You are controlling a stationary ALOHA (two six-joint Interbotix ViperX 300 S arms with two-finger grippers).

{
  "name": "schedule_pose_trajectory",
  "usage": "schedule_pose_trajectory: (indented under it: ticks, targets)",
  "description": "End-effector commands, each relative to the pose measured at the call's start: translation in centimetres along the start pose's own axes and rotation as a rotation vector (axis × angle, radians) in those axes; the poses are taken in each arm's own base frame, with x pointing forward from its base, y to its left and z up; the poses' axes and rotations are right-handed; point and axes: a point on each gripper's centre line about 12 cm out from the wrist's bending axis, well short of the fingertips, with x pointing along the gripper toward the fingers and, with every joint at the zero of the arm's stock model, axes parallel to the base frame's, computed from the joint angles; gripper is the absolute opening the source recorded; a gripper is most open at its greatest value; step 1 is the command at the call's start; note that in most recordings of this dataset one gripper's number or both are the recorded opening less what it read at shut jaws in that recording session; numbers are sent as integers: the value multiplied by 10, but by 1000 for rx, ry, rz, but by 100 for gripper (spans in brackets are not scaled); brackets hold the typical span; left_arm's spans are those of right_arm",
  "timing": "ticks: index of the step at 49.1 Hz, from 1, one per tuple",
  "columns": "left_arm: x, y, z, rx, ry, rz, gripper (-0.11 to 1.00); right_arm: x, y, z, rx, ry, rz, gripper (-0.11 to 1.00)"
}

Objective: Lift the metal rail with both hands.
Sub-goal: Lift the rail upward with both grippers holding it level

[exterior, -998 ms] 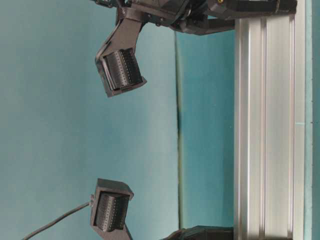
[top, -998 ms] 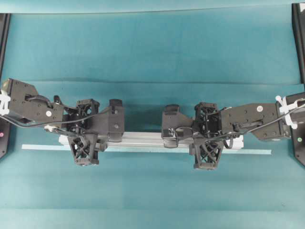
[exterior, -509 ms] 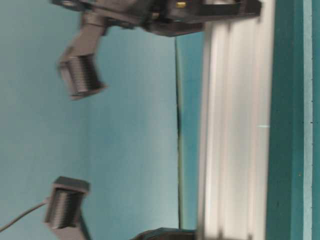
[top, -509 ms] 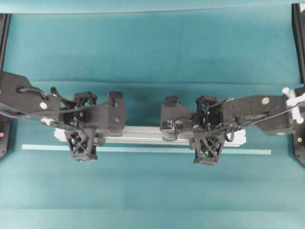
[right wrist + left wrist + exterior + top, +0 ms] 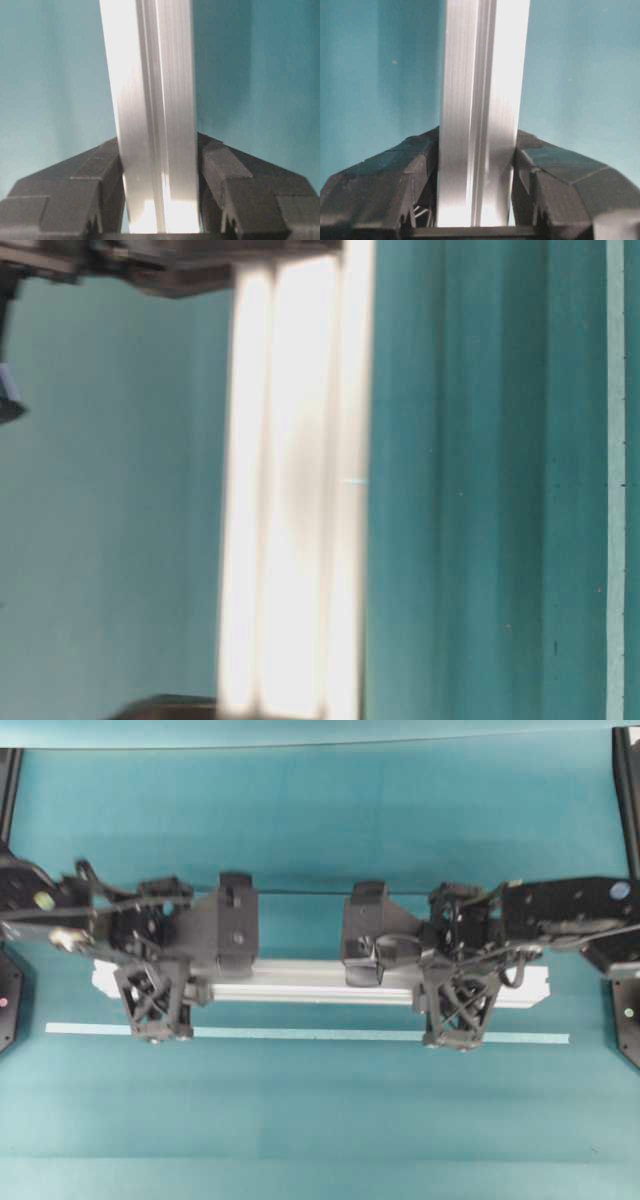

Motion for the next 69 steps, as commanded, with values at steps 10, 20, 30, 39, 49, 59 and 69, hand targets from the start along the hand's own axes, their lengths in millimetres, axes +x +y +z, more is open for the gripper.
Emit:
schedule_pose_trajectory:
  ticks: [10, 20, 30, 39, 49, 59, 69]
  targets:
    - [-52, 3, 22, -11, -46, 4, 36, -62, 2, 18, 25, -99, 18, 40]
    - [-79, 6, 31, -22, -28, 10, 36, -95, 2, 23, 65, -92, 21, 40]
    - [-109, 8, 44, -36, -23, 14, 36, -128, 3, 28, 79, -108, 26, 40]
    - [-129, 9, 54, -42, 4, 16, 36, -158, 6, 33, 70, -144, 34, 40]
    - [-157, 9, 64, -45, 43, 18, 36, -185, 7, 33, 68, -138, 31, 40]
    - [-181, 12, 76, -50, -28, 18, 36, -204, 6, 37, 67, -167, 27, 40]
    - [-180, 15, 76, -59, -25, 23, 36, -200, 5, 37, 66, -153, 25, 40]
